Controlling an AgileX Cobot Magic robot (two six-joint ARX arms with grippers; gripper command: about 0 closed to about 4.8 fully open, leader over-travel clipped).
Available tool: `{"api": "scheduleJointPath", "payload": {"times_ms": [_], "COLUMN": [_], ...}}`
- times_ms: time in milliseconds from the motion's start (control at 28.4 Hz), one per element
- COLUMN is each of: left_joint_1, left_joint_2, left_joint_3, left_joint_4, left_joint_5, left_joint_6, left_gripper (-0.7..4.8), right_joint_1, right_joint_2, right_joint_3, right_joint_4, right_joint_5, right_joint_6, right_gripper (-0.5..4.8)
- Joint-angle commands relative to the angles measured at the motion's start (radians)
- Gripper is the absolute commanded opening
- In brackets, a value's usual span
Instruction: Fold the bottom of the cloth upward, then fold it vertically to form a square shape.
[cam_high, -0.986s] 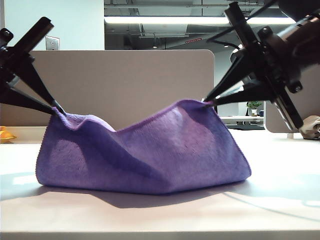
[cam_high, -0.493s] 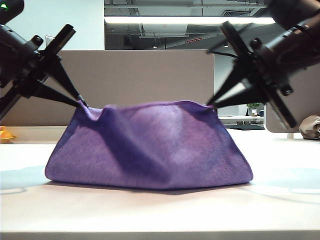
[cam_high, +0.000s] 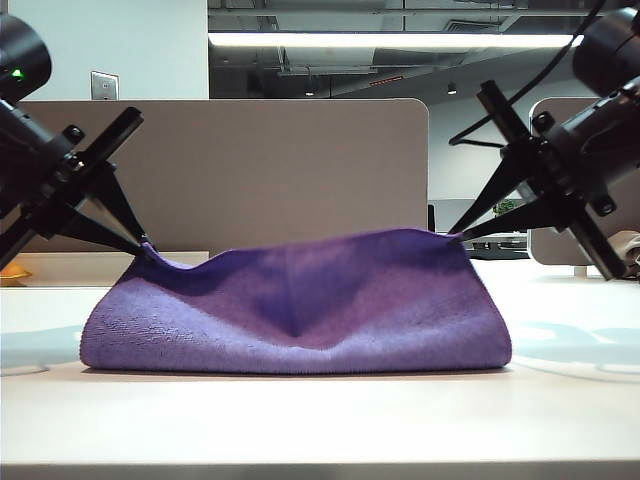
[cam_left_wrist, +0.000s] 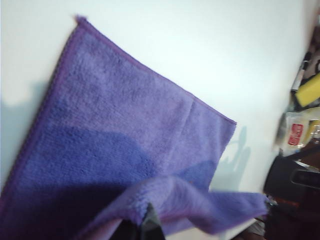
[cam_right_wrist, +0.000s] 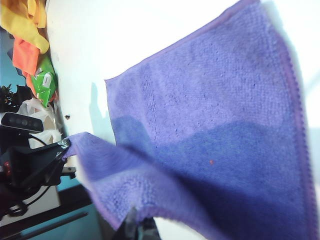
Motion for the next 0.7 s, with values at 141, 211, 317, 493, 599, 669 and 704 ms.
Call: {"api": "scheduleJointPath", "payload": {"times_ms": [141, 211, 317, 493, 599, 669, 704], "left_joint_1": [0.002, 0.002, 0.002, 0.002, 0.003, 0.003, 0.003], "left_joint_2": [0.031, 0.055, 0.099, 0.133, 0.142, 0.142, 0.142], "left_joint_3": [0.077, 0.117, 0.169, 0.179, 0.179, 0.179, 0.179], "left_joint_4": [-0.041, -0.079, -0.161, -0.185, -0.185, -0.184, -0.184], "left_joint_5": [0.09, 0.114, 0.131, 0.13, 0.142, 0.157, 0.163], "left_joint_6": [-0.007, -0.01, -0.01, -0.041, -0.06, -0.079, -0.089], "left_gripper": [-0.05, -0.05, -0.05, -0.05, -0.05, -0.05, -0.05], "right_joint_1": [0.002, 0.0, -0.004, -0.024, -0.032, -0.038, -0.039], "right_joint_2": [0.051, 0.067, 0.08, 0.105, 0.111, 0.111, 0.111], "right_joint_3": [0.068, 0.085, 0.093, 0.094, 0.094, 0.094, 0.094], "right_joint_4": [0.009, 0.009, 0.007, 0.006, 0.006, 0.01, 0.01], "right_joint_5": [-0.027, -0.031, -0.046, -0.071, -0.095, -0.098, -0.098], "right_joint_6": [0.077, 0.1, 0.159, 0.229, 0.254, 0.263, 0.267], "right_gripper": [-0.02, -0.01, -0.01, 0.0, 0.05, 0.15, 0.19]}}
